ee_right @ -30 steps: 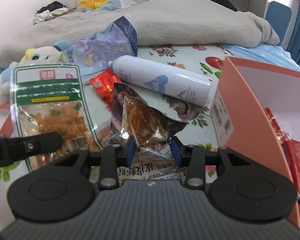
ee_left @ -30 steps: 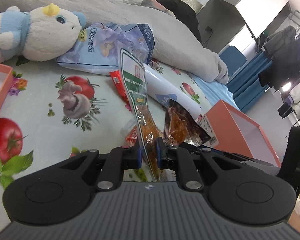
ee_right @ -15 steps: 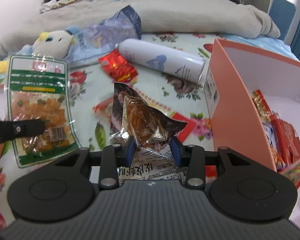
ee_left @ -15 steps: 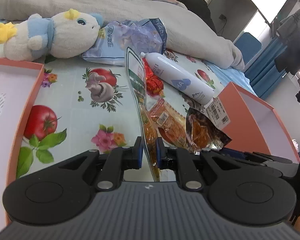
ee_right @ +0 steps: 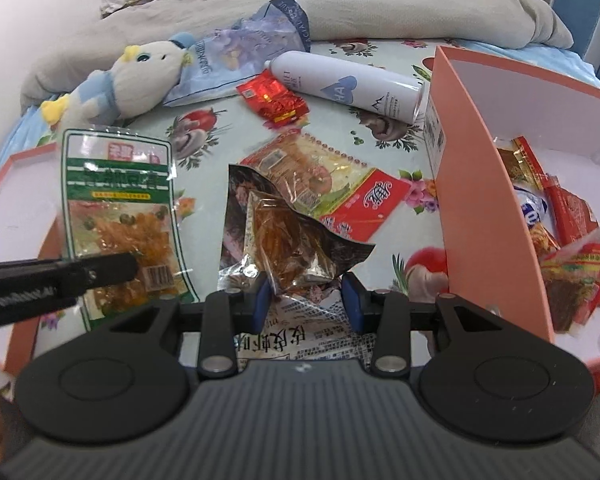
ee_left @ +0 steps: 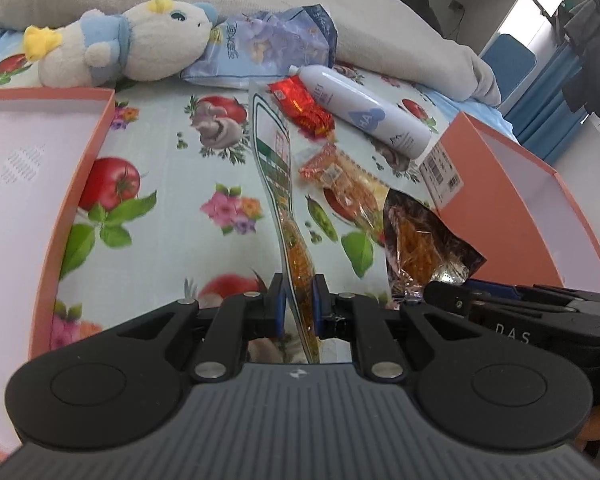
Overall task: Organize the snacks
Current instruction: 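Lift both held packets and carry them over the pink box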
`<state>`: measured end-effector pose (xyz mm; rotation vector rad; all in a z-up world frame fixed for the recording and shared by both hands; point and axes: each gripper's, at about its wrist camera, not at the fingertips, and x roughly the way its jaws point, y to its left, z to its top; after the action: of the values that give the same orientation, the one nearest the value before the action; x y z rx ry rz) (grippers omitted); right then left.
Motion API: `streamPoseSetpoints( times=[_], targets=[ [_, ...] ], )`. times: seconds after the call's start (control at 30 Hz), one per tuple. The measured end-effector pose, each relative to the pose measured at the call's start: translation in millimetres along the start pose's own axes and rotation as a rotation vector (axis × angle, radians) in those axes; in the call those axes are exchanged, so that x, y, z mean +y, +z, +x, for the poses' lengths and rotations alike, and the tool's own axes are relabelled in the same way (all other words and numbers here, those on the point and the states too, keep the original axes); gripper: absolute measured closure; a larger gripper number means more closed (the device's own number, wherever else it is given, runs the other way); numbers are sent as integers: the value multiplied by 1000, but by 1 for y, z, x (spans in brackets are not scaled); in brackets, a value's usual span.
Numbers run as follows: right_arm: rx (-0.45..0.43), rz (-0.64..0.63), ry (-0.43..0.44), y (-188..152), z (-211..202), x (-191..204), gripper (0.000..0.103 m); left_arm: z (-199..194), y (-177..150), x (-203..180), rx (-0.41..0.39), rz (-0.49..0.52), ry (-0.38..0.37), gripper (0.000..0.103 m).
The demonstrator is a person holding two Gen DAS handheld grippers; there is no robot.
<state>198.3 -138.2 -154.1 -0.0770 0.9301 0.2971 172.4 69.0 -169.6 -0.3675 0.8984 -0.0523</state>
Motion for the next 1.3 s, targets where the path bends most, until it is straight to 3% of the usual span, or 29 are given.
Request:
streamPoseSetpoints(
  times=[0.3,0.7,0.93,1.3],
  targets=[
    [-25,-11,-4,4,-25,-12,61,-16,8,-11,-24,-24,12,88],
    [-120,-29,19,37,-66,-17,61,-49,30,-45,-62,0,30,88],
    [-188,-12,36,61,-100,-30,61,-73,54,-74,-103,31,-6,88],
    [-315,47,-5,89,-144,-74,61,-91,104,-147,-147,165,-92,88]
  ],
)
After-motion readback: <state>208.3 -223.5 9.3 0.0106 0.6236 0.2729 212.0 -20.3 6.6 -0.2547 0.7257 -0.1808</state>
